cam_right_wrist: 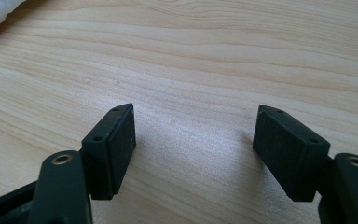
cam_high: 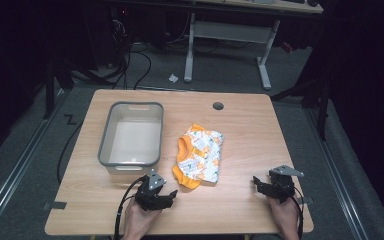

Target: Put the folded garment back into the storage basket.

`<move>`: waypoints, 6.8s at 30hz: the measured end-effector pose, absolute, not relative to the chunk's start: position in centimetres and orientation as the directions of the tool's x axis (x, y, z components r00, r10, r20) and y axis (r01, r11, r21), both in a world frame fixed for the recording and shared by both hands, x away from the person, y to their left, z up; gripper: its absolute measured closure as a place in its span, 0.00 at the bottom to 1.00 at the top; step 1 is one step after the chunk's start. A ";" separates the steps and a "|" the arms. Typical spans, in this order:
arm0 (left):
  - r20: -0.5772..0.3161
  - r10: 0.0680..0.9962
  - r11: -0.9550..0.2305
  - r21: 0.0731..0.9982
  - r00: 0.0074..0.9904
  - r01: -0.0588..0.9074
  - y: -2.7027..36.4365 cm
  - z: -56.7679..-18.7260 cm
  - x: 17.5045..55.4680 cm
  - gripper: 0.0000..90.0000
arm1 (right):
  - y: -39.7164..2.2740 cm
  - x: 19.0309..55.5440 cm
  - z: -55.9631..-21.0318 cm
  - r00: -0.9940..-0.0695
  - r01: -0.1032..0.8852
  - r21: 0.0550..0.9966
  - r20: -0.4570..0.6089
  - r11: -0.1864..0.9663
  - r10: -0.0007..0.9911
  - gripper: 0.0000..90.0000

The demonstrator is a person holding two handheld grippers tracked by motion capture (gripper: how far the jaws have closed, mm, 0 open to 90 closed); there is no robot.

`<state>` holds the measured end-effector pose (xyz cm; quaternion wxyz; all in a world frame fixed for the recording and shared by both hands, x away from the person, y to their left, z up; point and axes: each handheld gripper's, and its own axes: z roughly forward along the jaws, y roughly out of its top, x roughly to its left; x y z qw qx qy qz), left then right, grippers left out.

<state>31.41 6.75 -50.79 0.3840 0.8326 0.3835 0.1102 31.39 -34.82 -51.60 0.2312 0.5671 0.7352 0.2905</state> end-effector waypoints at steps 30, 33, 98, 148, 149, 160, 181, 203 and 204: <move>-0.066 0.717 -0.452 0.714 0.694 0.535 1.3 -47.7 35.1 0.34 | -34.8 31.4 -51.6 -0.250 0.699 0.690 -0.011 0.188 0.968 0.34; -0.058 0.714 -0.461 0.710 0.697 0.532 1.0 -47.7 35.3 0.33 | -34.8 31.4 -51.6 -0.250 0.699 0.690 -0.011 0.188 0.968 0.34; -0.136 0.774 -0.424 0.615 0.619 0.665 -2.9 -50.9 42.2 0.64 | -34.8 31.4 -51.6 -0.257 0.695 0.691 -0.016 0.196 0.966 0.34; -0.196 0.702 -0.372 0.719 0.684 0.587 -0.2 -44.7 40.9 0.82 | -34.8 31.4 -51.6 -0.258 0.695 0.691 -0.015 0.197 0.966 0.33; -0.199 0.700 -0.369 0.721 0.686 0.586 -0.1 -44.6 40.9 0.82 | -34.8 31.4 -51.6 -0.255 0.698 0.689 -0.013 0.193 0.967 0.33; -0.233 0.693 -0.325 0.744 0.683 0.584 1.5 -43.1 40.8 0.82 | -34.8 31.4 -51.6 -0.255 0.697 0.690 -0.012 0.193 0.967 0.33; -0.249 0.692 -0.292 0.763 0.678 0.577 3.8 -41.2 41.0 0.82 | -34.8 31.4 -51.6 -0.256 0.696 0.691 -0.014 0.194 0.966 0.33; -0.253 0.708 -0.257 0.777 0.659 0.574 6.5 -39.6 41.2 0.82 | -34.8 31.4 -51.6 -0.256 0.698 0.690 -0.014 0.195 0.967 0.33; -0.255 0.709 -0.253 0.778 0.657 0.575 6.6 -39.5 41.3 0.82 | -34.8 31.4 -51.6 -0.255 0.698 0.689 -0.013 0.193 0.967 0.33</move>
